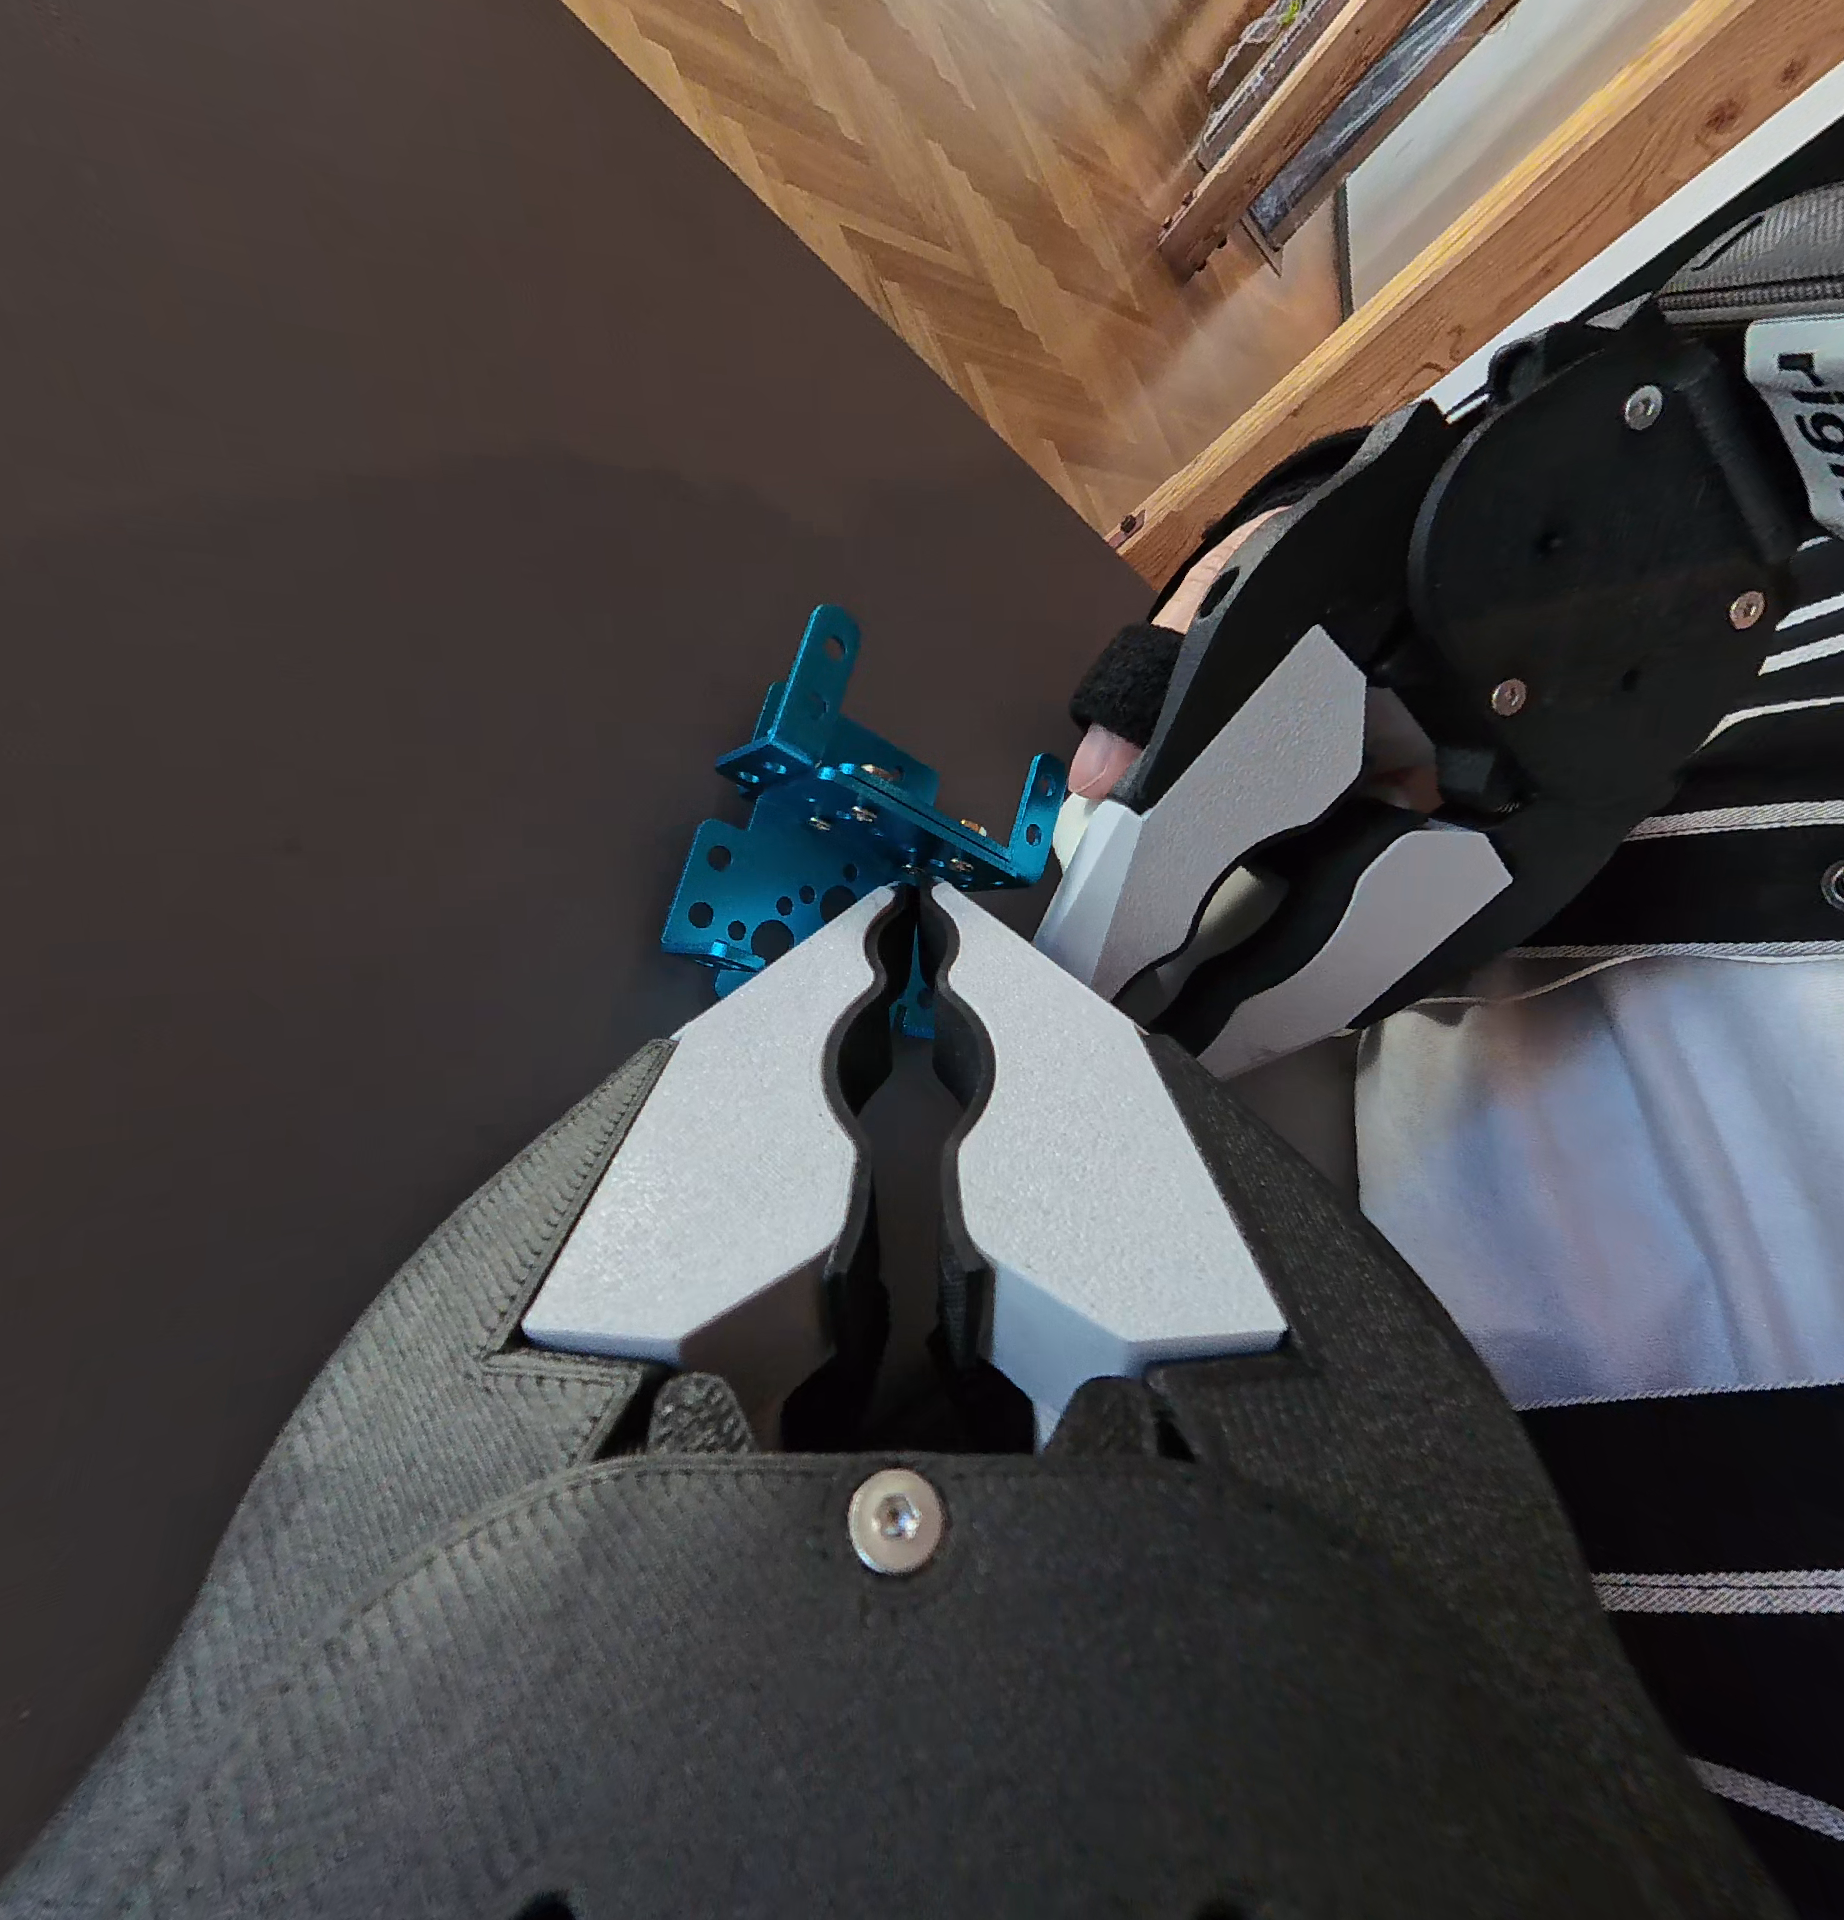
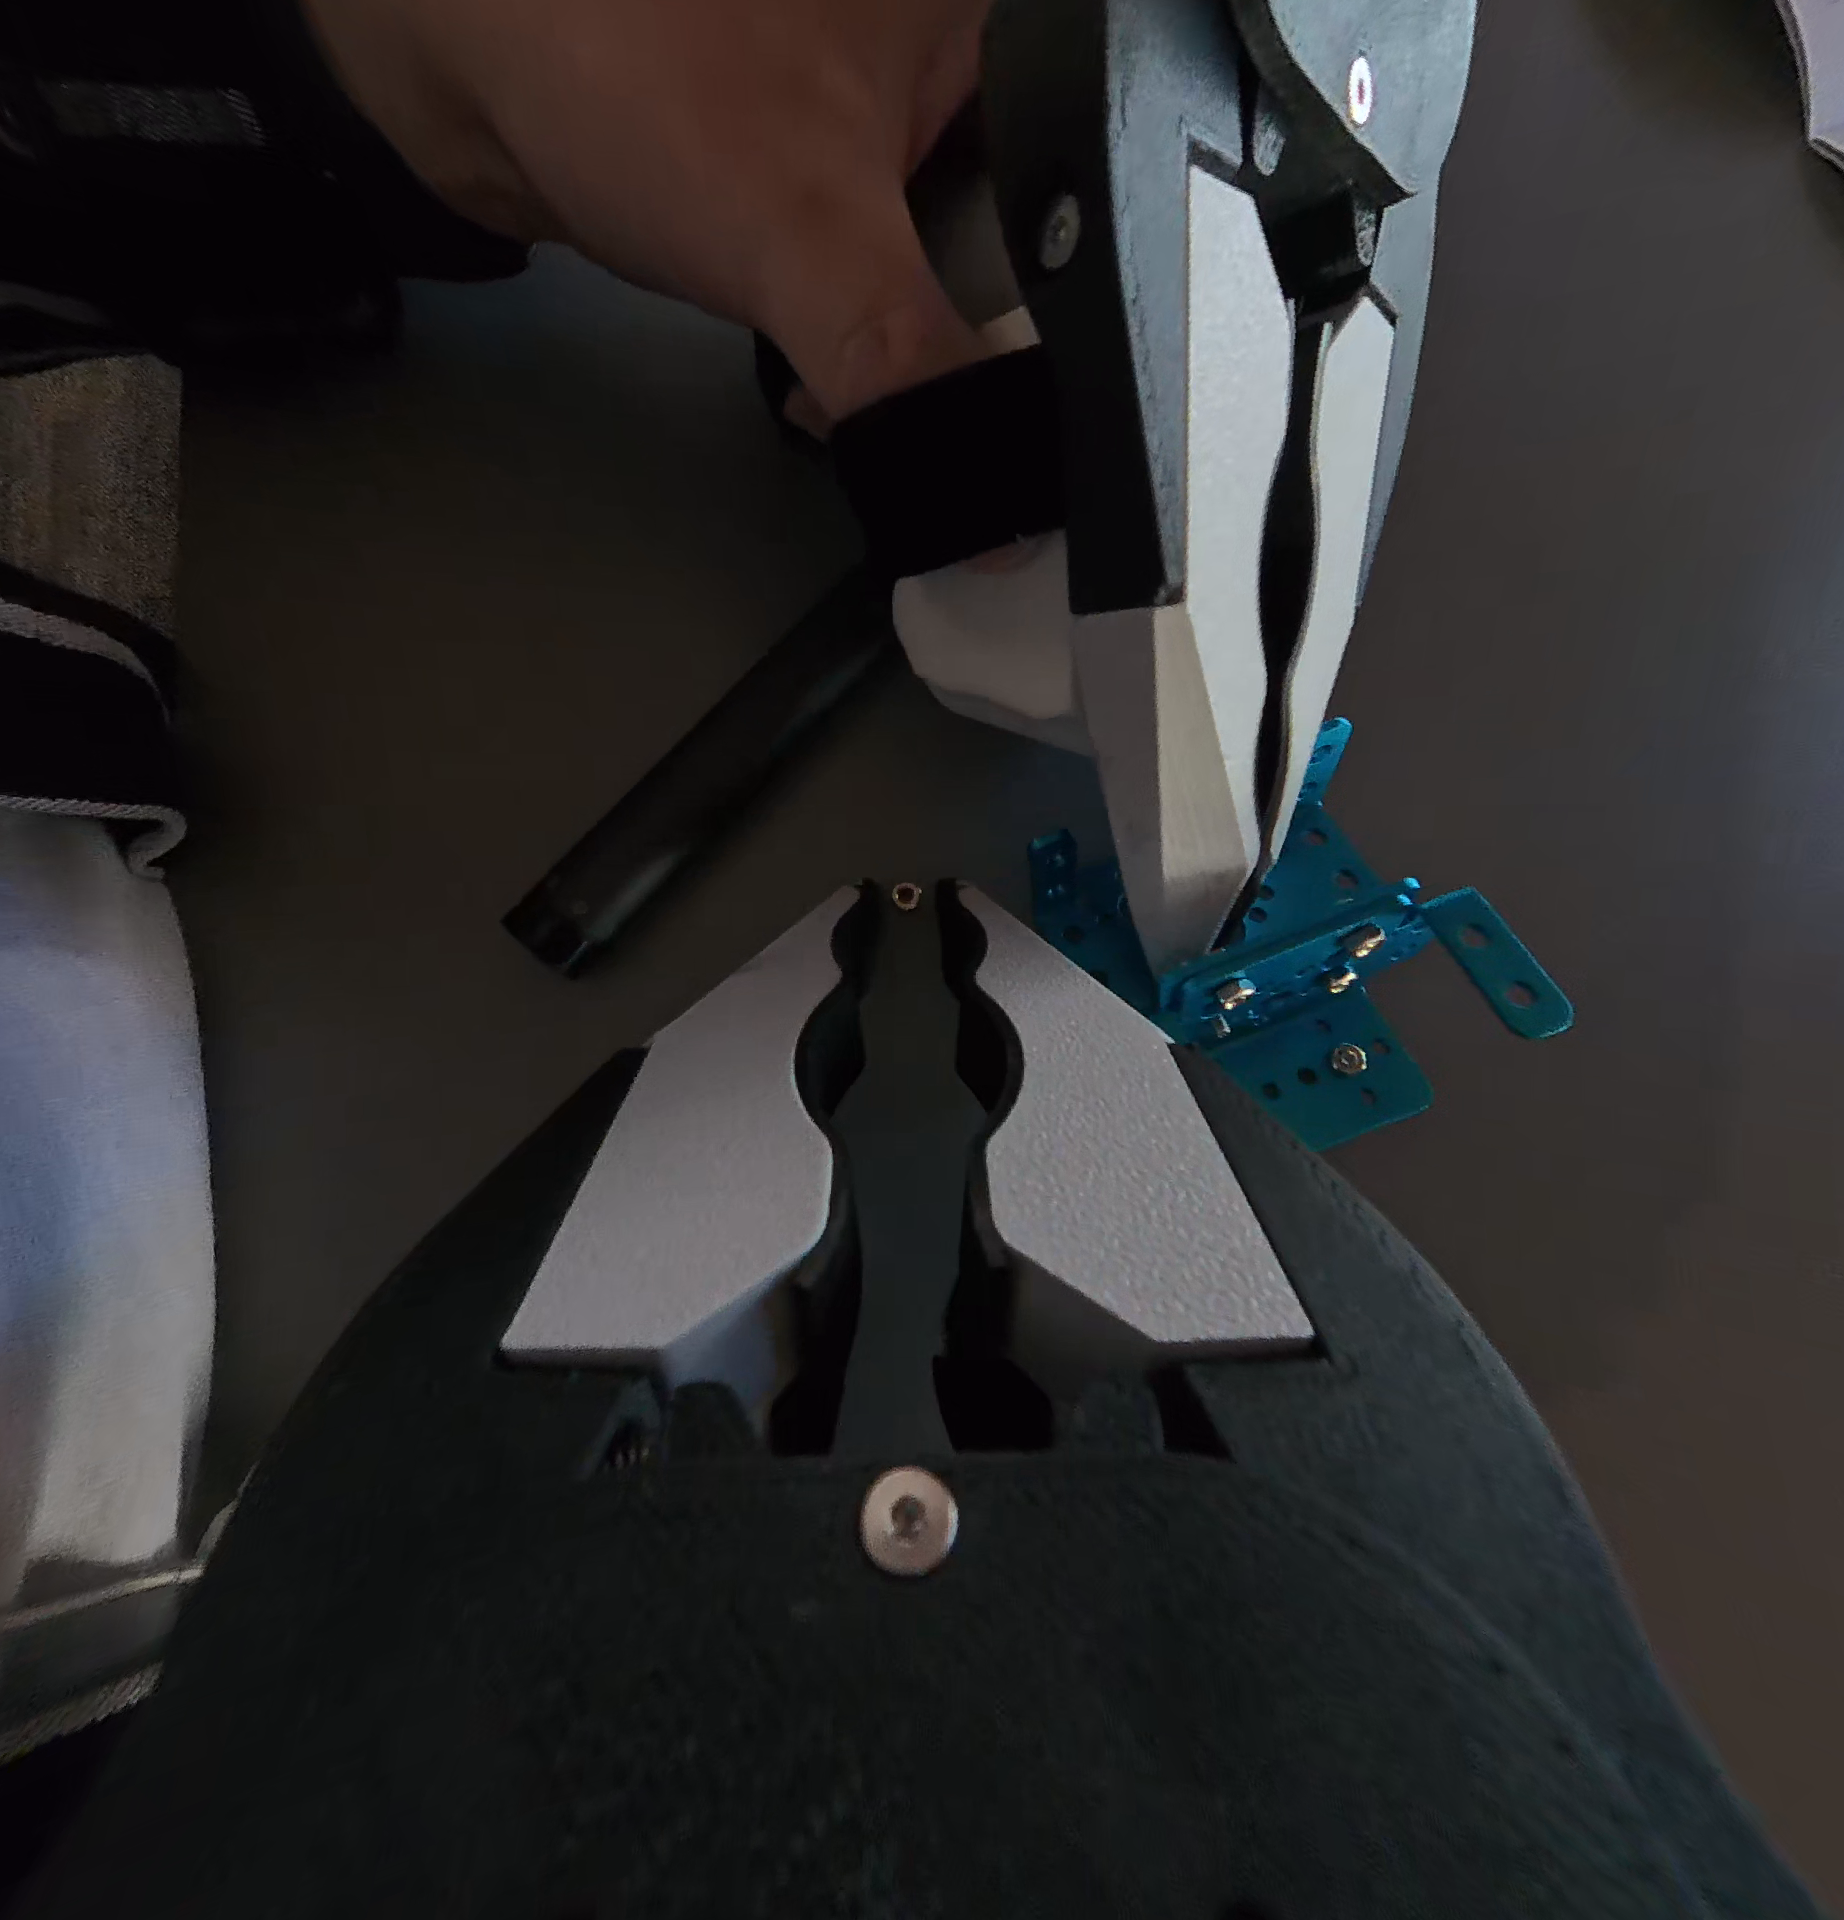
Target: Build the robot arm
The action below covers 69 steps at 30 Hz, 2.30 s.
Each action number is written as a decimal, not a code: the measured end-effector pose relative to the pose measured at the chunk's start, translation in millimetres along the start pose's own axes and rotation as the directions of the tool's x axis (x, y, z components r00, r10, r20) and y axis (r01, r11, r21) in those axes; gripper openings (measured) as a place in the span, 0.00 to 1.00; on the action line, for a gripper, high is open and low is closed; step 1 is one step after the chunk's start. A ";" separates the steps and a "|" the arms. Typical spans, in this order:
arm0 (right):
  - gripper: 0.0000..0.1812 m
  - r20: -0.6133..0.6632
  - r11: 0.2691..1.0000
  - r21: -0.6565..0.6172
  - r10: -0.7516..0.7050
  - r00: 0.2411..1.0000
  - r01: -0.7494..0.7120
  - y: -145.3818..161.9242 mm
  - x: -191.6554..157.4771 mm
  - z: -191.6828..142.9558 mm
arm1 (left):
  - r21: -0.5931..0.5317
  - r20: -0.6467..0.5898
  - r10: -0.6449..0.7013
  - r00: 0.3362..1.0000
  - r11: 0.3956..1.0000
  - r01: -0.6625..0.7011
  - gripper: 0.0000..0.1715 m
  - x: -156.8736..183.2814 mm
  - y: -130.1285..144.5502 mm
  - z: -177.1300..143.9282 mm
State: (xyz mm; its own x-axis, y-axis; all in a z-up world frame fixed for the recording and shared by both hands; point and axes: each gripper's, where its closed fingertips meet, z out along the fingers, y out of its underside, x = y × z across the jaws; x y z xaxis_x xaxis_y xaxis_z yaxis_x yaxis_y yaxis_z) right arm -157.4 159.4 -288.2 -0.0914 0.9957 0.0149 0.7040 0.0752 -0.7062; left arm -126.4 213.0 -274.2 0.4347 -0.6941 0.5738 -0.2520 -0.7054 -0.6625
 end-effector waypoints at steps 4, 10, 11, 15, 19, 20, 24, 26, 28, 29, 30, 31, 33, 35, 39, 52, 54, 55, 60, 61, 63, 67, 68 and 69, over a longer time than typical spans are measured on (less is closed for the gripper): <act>0.03 -0.006 1.000 -0.005 -0.004 1.000 0.004 0.3 1.0 0.1 | 0.000 -0.001 -0.001 1.000 1.000 0.001 0.00 0.0 -0.1 0.1; 0.03 -0.001 1.000 -0.008 -0.019 1.000 0.019 1.7 -0.1 -1.6 | 0.000 0.001 0.003 1.000 1.000 -0.003 0.00 0.4 0.1 0.1; 0.03 0.002 1.000 -0.007 -0.021 1.000 0.021 2.1 -0.5 -2.6 | 0.000 0.000 0.003 1.000 1.000 -0.003 0.00 0.4 0.1 0.1; 0.03 0.039 0.994 0.105 0.002 0.999 -0.006 -10.6 -3.3 -20.2 | 0.000 0.001 0.001 1.000 1.000 -0.001 0.00 0.7 0.5 -0.1; 0.03 0.088 0.955 0.280 0.076 0.993 -0.098 -22.3 13.4 -59.2 | 0.000 0.001 0.000 1.000 1.000 0.000 0.00 1.1 1.1 -0.2; 0.03 0.093 0.936 0.320 0.120 0.988 -0.143 -21.6 24.8 -69.1 | 0.000 0.001 0.000 1.000 1.000 0.000 0.00 1.1 1.2 -0.3; 0.03 0.193 0.860 0.421 0.228 0.954 -0.290 -7.7 63.5 -90.1 | -0.001 0.000 -0.001 1.000 1.000 0.001 0.00 1.8 1.8 -0.5; 0.02 0.225 0.863 0.439 0.164 0.960 -0.250 -0.3 69.2 -87.7 | -0.001 0.000 -0.001 1.000 1.000 0.001 0.00 2.0 2.1 -0.7; 0.03 0.197 0.904 0.391 0.102 0.975 -0.174 13.1 75.4 -74.9 | -0.001 -0.002 -0.004 1.000 1.000 0.004 0.00 2.3 2.3 -0.9; 0.03 0.214 0.920 0.361 0.078 0.974 -0.153 16.1 73.8 -71.1 | -0.001 -0.002 -0.004 1.000 1.000 0.004 0.00 2.4 2.5 -0.8; 0.03 0.227 0.930 0.348 0.037 0.973 -0.117 15.6 70.9 -69.6 | -0.002 -0.002 -0.003 1.000 1.000 0.003 0.00 2.6 2.7 -0.9; 0.03 0.212 0.938 0.341 -0.008 0.977 -0.067 14.5 70.4 -67.9 | -0.002 -0.002 -0.002 1.000 1.000 0.002 0.00 2.8 2.9 -1.0; 0.03 0.193 0.952 0.305 -0.087 0.977 0.025 13.5 67.5 -63.2 | -0.003 -0.002 -0.002 1.000 1.000 0.002 0.00 3.1 3.3 -1.1; 0.03 0.196 0.949 0.299 -0.162 0.967 0.098 9.3 61.2 -59.2 | -0.003 -0.003 -0.002 1.000 1.000 0.002 0.00 3.5 3.5 -1.3; 0.03 0.196 0.939 0.272 -0.266 0.944 0.209 9.4 54.7 -47.0 | -0.004 -0.004 -0.003 1.000 1.000 0.003 0.00 3.9 4.2 -1.6; 0.03 0.227 0.919 0.297 -0.331 0.916 0.259 5.5 51.8 -39.5 | -0.002 0.002 0.001 1.000 1.000 -0.001 0.00 5.0 4.9 -1.2; 0.03 0.231 0.920 0.288 -0.334 0.914 0.264 6.3 51.2 -37.9 | -0.002 0.007 0.006 1.000 1.000 -0.006 0.00 5.2 4.7 -0.6; 0.03 0.234 0.921 0.282 -0.337 0.912 0.268 7.3 50.5 -37.1 | -0.001 0.009 0.007 1.000 1.000 -0.007 0.00 5.2 4.6 -0.2; 0.03 0.239 0.921 0.271 -0.346 0.907 0.280 9.2 49.0 -35.7 | 0.000 0.011 0.008 1.000 1.000 -0.008 0.00 5.6 4.0 1.1; 0.03 0.239 0.922 0.269 -0.345 0.908 0.279 9.5 49.1 -35.7 | 0.001 0.012 0.007 1.000 1.000 -0.007 0.00 5.6 4.1 1.1; 0.03 0.239 0.923 0.263 -0.345 0.908 0.281 10.6 49.4 -35.2 | 0.001 0.011 0.005 1.000 1.000 -0.005 0.00 5.6 4.0 1.3; 0.03 0.235 0.924 0.259 -0.342 0.910 0.281 10.8 50.2 -34.5 | -0.001 0.008 0.004 1.000 1.000 -0.004 0.00 5.7 3.9 1.6; 0.03 0.235 0.924 0.258 -0.342 0.910 0.281 10.9 50.2 -34.5 | -0.001 0.008 0.004 1.000 1.000 -0.004 0.00 5.7 4.0 1.6; 0.03 0.235 0.925 0.256 -0.342 0.910 0.281 11.0 50.2 -34.3 | 0.000 0.008 0.004 1.000 1.000 -0.004 0.00 5.7 3.9 1.6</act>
State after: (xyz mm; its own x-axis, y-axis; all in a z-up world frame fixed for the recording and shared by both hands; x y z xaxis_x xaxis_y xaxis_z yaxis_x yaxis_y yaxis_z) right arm -130.0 212.1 -271.0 -0.4890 0.8678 0.0888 0.4448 0.3356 -0.8304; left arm -123.5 206.6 -274.4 0.4404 -0.6960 0.5671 -0.2543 -0.7025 -0.6647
